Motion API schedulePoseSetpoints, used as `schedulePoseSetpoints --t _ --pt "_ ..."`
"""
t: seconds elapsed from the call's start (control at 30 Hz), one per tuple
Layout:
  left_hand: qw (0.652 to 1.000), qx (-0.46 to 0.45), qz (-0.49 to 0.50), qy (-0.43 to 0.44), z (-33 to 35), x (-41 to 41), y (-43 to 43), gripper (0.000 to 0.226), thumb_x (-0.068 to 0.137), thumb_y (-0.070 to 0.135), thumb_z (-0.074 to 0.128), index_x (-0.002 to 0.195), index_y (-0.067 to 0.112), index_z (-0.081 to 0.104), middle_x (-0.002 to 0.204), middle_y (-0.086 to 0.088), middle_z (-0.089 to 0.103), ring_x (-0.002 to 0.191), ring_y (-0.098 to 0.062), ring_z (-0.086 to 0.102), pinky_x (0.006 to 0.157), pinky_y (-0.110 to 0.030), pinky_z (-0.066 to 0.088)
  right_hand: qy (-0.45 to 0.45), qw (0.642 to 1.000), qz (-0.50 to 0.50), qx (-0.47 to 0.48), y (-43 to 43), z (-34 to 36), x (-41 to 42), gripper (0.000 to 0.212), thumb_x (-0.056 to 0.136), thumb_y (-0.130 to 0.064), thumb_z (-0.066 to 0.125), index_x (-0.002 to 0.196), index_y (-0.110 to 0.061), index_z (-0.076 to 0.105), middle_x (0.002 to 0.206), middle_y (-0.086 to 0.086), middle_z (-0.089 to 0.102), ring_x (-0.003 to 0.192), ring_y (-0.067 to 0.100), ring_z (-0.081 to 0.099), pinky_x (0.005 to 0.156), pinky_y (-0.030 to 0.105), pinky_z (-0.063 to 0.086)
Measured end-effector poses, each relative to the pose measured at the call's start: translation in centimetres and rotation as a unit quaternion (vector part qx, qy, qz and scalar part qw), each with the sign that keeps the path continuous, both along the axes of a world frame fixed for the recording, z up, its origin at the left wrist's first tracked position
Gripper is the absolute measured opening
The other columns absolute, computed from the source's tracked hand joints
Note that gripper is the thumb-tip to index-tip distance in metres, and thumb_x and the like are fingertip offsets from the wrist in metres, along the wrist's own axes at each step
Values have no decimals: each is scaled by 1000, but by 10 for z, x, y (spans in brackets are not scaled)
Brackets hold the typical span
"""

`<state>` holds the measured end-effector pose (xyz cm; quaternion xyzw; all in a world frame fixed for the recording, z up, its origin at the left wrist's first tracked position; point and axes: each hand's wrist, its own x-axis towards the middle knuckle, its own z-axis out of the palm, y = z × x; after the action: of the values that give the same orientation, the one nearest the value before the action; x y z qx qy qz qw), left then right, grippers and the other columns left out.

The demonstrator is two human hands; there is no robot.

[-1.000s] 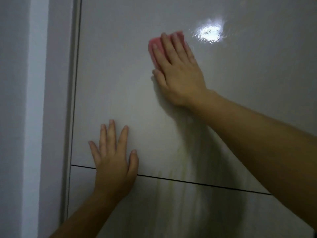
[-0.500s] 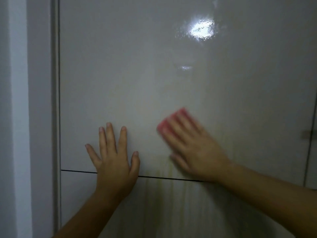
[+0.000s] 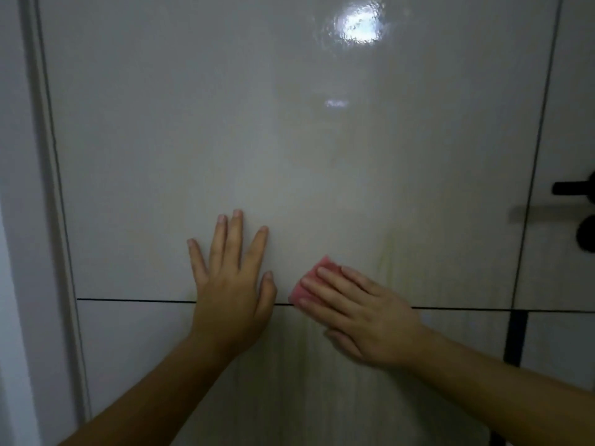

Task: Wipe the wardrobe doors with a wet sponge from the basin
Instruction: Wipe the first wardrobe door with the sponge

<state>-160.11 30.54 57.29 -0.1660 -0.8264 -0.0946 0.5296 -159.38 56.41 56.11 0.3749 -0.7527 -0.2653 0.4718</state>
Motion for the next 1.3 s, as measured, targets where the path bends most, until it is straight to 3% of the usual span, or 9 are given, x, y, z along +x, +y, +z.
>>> schedulePoseSetpoints --t 0.07,0.2,0.4,0.5,0.6,0.83,0.97,1.07,1.3 --pt "1000 -27 0 -2 1 2 14 66 96 38 37 157 14 33 169 -18 13 157 -37 9 117 -74 12 25 997 -29 -66 11 27 -4 68 103 -44 43 163 -21 19 170 9 13 158 34 6 128 48 6" --pt "999 -50 -6 -1 6 4 44 67 95 40 39 158 17 30 170 -17 10 157 -36 6 118 -73 9 69 949 -64 -299 21 71 -4 72 102 -42 40 163 -15 12 169 15 4 157 39 1 128 51 2" --pt "994 -110 -11 8 -1 5 65 66 97 42 39 158 16 32 169 -18 11 157 -36 7 118 -72 13 23 997 -45 -50 67 -17 5 71 102 -46 48 162 -20 22 169 10 17 157 33 11 127 50 12" --pt "995 -101 3 4 -2 4 72 67 96 43 40 157 16 32 168 -21 13 157 -39 8 117 -74 12 48 980 -89 -173 85 17 2 73 105 -47 38 164 -21 4 171 11 1 158 35 4 128 49 2" --pt "996 -91 5 6 -2 6 83 68 95 42 40 156 14 33 168 -21 13 156 -40 8 117 -75 11 49 923 -113 -365 83 32 5 73 105 -47 29 163 -17 -4 170 13 -10 157 34 -6 127 49 -4" --pt "993 -121 -10 -1 11 14 112 69 96 43 38 159 19 27 170 -16 6 158 -35 1 117 -74 8 29 962 -112 -248 102 -33 12 76 103 -45 38 164 -16 2 171 12 -5 158 35 2 128 49 0" --pt "995 -100 4 -20 16 11 120 71 97 45 35 162 23 19 171 -12 0 158 -34 -5 118 -74 4 46 921 -116 -368 98 33 6 74 104 -47 28 164 -16 -3 170 12 -12 157 32 -12 127 45 -10" --pt "994 -110 10 -8 14 9 119 69 97 44 37 161 22 24 171 -13 6 158 -35 0 118 -74 6 36 882 -97 -461 93 67 5 73 103 -45 25 164 -13 0 170 14 -8 157 33 -13 127 48 -8" --pt "996 -82 -10 -23 18 16 118 62 101 47 28 160 26 27 171 -7 10 158 -28 5 120 -70 8 10 903 -121 -413 92 7 13 76 102 -48 29 163 -18 -5 170 14 -11 157 35 -11 127 47 -7"
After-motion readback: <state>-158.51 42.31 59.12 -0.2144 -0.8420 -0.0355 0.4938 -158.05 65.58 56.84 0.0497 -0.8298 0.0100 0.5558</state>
